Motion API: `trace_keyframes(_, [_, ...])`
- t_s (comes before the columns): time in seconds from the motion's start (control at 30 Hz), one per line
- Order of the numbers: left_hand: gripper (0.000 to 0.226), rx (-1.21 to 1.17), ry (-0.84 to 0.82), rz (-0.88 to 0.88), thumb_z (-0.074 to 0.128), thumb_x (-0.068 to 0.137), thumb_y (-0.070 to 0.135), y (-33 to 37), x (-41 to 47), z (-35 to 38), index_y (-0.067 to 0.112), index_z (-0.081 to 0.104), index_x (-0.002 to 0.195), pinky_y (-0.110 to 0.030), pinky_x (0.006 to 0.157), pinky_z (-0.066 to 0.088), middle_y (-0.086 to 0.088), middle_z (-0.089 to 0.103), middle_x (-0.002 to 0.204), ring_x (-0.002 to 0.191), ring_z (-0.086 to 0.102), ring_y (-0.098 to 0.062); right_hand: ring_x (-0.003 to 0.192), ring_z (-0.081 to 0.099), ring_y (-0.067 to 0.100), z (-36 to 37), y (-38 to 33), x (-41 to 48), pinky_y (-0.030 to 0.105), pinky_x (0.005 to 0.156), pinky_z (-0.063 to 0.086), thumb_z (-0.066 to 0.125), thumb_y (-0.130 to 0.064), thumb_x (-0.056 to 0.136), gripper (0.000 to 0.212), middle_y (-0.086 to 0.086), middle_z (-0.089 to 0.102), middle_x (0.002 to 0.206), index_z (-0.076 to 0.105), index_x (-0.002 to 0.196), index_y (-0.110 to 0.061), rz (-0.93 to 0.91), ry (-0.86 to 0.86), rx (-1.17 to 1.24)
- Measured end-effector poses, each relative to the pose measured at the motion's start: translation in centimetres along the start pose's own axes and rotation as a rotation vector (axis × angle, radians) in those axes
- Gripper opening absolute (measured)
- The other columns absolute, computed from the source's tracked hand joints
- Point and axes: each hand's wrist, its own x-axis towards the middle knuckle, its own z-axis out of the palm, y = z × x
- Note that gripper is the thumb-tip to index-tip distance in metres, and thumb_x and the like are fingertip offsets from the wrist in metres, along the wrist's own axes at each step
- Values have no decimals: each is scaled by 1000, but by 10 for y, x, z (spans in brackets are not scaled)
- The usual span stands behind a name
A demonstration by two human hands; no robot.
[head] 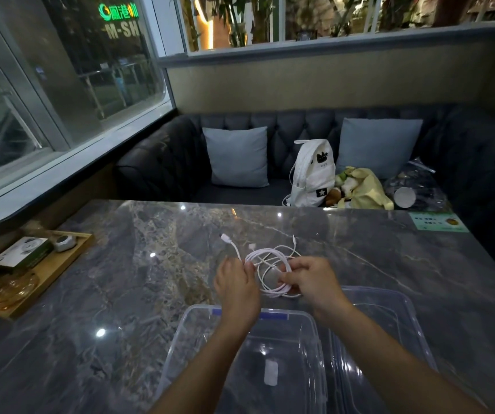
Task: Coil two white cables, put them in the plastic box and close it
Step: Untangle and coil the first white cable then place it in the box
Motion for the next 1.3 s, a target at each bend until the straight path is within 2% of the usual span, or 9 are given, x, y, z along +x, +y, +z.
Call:
trace_keyframes(0.17, [29, -215, -170, -89, 31, 100, 22, 0, -3, -4, 17, 51, 80, -52, 101, 36, 8, 55, 68, 74, 53, -9, 48, 60, 14, -4, -5, -3, 23, 48, 50, 64, 11, 73, 22, 9, 65, 57, 67, 65, -10, 5, -77, -18])
trace_keyframes(0.37, [31, 121, -127, 75, 29, 100, 25, 2, 6, -8, 11, 55, 91, -34, 95, 30, -3, 58, 92, 92, 51, -15, 47, 60, 11, -12, -11, -3, 18, 44, 46, 66, 9, 73, 12, 7, 66, 58, 65, 76, -3, 26, -180, 26])
trace_keyframes(0.53, [27, -336, -292, -46, 33, 100, 20, 6, 1, -12, 21, 48, 78, -6, 48, 39, 4, 54, 64, 48, 52, 9, 50, 60, 10, -14, -10, -2, 18, 43, 47, 67, 5, 75, 17, 3, 65, 67, 60, 81, -9, -21, -162, -58])
trace_keyframes(0.67, [27, -373, -271, -88, 34, 100, 19, 7, 1, -7, 13, 50, 79, -8, 44, 39, 0, 53, 62, 49, 50, -1, 77, 58, 19, -9, 0, -2, 34, 65, 52, 70, -10, 74, 32, -1, 55, 94, 53, 100, -16, -493, 56, -760])
trace_keyframes(0.8, [30, -338, -300, -58, 35, 99, 22, 8, -2, -5, 4, 57, 89, -20, 55, 45, -4, 59, 69, 61, 55, -12, 64, 57, 24, -9, 5, -6, 33, 55, 44, 75, -11, 64, 15, 9, 59, 78, 62, 71, -10, -959, 171, -1236])
trace_keyframes(0.97, [32, -462, -342, -135, 33, 100, 22, 10, -3, -8, 3, 59, 96, -34, 71, 52, -10, 67, 79, 74, 64, -19, 68, 57, 20, -8, 6, -11, 31, 63, 47, 73, -5, 72, 10, 8, 61, 78, 64, 68, -2, -901, 282, -823])
trace_keyframes(1.1, [31, -563, -460, -211, 34, 100, 23, 13, -6, -11, 13, 61, 88, -27, 57, 50, 1, 65, 65, 61, 60, -13, 71, 53, 3, -3, 2, -11, 8, 64, 40, 70, -3, 74, 14, -9, 51, 80, 61, 66, -9, -527, 325, -213])
trace_keyframes(1.17, [30, -543, -456, -206, 34, 100, 26, 16, -8, -12, 9, 59, 95, -30, 55, 48, -2, 59, 67, 59, 55, -15, 73, 52, 6, -4, 4, -11, 11, 66, 39, 69, -4, 76, 8, -5, 52, 82, 63, 72, -8, -504, 321, -262])
trace_keyframes(1.3, [35, -388, -430, -58, 34, 100, 30, 15, -11, -11, 2, 55, 102, -40, 63, 48, -14, 60, 78, 67, 57, -23, 73, 59, 21, -7, 9, -15, 35, 65, 45, 73, -4, 71, 11, 9, 62, 81, 67, 80, -7, -904, 262, -826])
